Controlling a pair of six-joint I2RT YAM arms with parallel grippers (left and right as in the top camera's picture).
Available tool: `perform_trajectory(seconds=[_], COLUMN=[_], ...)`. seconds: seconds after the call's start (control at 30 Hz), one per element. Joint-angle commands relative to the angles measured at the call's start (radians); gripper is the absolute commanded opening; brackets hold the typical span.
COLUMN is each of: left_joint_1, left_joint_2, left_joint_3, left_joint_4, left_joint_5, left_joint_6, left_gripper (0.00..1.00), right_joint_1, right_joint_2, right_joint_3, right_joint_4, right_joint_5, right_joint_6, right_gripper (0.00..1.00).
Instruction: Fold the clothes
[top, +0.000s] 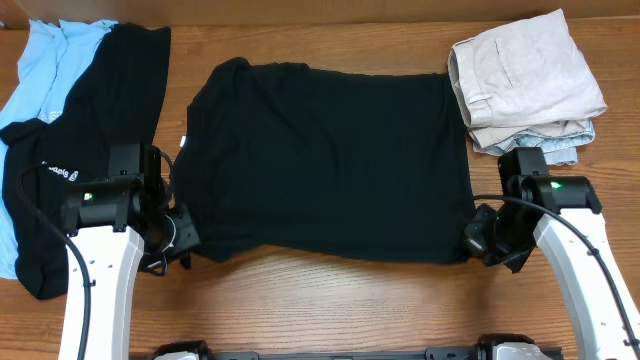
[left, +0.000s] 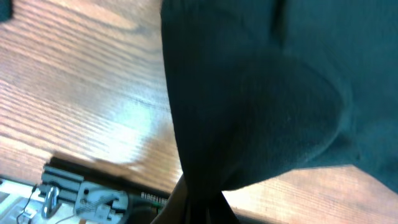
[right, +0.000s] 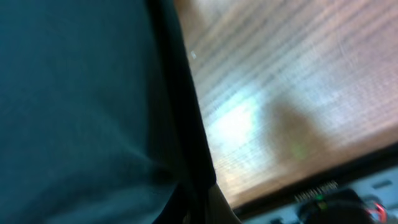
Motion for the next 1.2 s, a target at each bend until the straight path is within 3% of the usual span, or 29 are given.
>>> perform_trajectory(seconds=[0.0,0.3,0.83,1.17], left_joint_1=[0.005,0.005,0.004,0.004], left_joint_2=[0.011,0.135,0.398,0.517], left_joint_3=[-0.013,-0.014,-0.014,-0.014], left_joint_4=[0.045,0.246,0.682,0.834], left_joint_5=[-0.039,-0.053,-0.084,-0.095], left_joint_6=[-0.029,-0.008,0.017,0.032], left_gripper=[0.04,0.04,0.04,0.04], right_joint_1=[-0.014,-0.013,-0.013,-0.012], right_joint_2=[-0.018,0.008,0.210,0.299], right_joint_3=[0.000,0.000,0.000,0.000], right_joint_4=[0.033,0.187,0.634,0.785], right_joint_5=[-0.005,-0.014,-0.016,-0.024], right_joint_6=[0.019,-0.008,-0.063,-0.083], right_gripper=[0.04,0.04,0.05,0.09])
